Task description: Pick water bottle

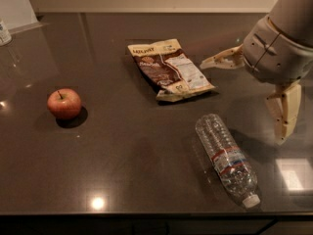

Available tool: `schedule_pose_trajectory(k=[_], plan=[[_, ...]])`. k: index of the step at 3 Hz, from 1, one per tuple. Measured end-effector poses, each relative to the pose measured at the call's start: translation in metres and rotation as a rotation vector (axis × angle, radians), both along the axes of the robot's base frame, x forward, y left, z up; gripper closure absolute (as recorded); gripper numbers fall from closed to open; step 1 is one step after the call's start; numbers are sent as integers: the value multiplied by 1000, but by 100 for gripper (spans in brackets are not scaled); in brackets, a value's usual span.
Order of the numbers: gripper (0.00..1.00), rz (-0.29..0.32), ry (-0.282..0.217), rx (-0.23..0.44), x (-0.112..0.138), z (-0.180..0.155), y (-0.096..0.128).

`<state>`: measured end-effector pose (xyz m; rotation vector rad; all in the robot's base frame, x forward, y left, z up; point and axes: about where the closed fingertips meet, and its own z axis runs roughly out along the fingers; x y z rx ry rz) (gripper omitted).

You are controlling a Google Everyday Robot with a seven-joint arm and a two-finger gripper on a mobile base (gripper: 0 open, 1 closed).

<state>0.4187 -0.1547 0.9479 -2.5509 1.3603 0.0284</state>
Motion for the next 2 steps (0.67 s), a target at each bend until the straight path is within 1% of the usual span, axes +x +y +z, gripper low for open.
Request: schedule_pose_trajectory(k=[1, 2], plan=[[0, 169, -19, -40, -8, -6, -3], [0, 350, -25, -93, -16, -12, -7]])
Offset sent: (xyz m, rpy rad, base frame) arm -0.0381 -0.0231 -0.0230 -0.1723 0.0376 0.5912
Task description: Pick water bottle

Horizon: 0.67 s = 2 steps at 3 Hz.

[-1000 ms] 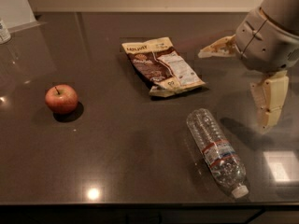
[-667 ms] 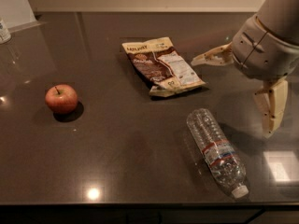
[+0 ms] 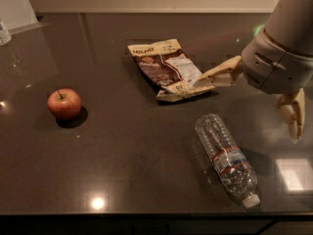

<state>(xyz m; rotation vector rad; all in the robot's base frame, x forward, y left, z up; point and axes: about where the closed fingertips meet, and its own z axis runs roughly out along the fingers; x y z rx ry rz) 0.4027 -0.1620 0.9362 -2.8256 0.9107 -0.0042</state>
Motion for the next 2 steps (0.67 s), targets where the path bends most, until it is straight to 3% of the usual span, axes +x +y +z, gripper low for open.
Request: schedule_pose_trajectory(k=[1, 2], plan=[[0, 95, -9, -11, -6, -8, -5], [0, 100, -37, -5, -1, -5, -2]])
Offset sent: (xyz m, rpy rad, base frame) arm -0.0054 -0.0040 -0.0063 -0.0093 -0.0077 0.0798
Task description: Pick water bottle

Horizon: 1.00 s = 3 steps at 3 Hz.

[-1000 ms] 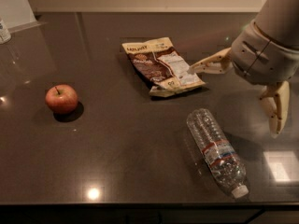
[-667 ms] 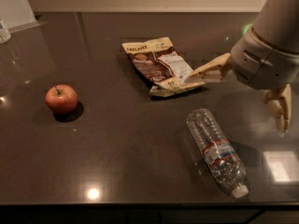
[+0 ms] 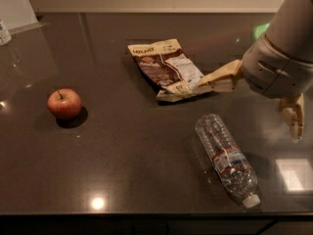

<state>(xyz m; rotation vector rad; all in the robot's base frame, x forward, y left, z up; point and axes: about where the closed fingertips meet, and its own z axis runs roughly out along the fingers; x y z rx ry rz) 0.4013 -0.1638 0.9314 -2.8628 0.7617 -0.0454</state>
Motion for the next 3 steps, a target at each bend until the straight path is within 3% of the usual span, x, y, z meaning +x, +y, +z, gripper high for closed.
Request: schedule_pose_trajectory(k=[1, 3], plan=[[0, 18, -12, -5, 0, -1, 3], [0, 166, 42, -51, -17, -24, 15]])
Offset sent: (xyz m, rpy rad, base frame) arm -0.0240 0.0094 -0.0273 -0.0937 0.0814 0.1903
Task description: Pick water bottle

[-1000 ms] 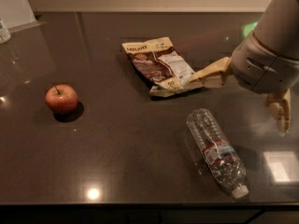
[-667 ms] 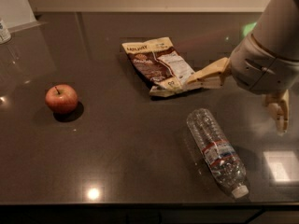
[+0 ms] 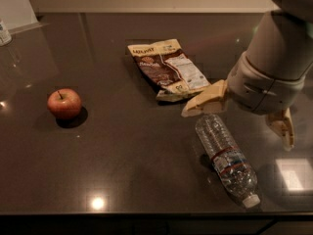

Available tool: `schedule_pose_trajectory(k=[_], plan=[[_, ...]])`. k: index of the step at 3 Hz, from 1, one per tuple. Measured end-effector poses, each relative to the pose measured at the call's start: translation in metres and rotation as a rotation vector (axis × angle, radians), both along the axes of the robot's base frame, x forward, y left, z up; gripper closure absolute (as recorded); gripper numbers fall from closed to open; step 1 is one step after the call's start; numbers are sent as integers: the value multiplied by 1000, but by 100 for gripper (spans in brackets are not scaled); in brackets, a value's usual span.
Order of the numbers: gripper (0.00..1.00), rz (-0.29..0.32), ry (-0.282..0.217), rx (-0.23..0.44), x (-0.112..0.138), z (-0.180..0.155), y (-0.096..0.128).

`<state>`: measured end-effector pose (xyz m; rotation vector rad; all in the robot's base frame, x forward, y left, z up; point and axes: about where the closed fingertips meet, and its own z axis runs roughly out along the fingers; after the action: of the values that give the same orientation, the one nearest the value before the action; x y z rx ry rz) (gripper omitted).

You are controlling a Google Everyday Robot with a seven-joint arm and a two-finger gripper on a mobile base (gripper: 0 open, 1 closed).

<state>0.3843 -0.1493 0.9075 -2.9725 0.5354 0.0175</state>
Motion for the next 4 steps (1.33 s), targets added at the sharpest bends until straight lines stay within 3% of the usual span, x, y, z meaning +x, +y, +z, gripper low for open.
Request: schedule_pose_trajectory(k=[2, 4], plan=[[0, 121, 8, -41, -15, -26, 4], [0, 174, -12, -96, -15, -38, -7]])
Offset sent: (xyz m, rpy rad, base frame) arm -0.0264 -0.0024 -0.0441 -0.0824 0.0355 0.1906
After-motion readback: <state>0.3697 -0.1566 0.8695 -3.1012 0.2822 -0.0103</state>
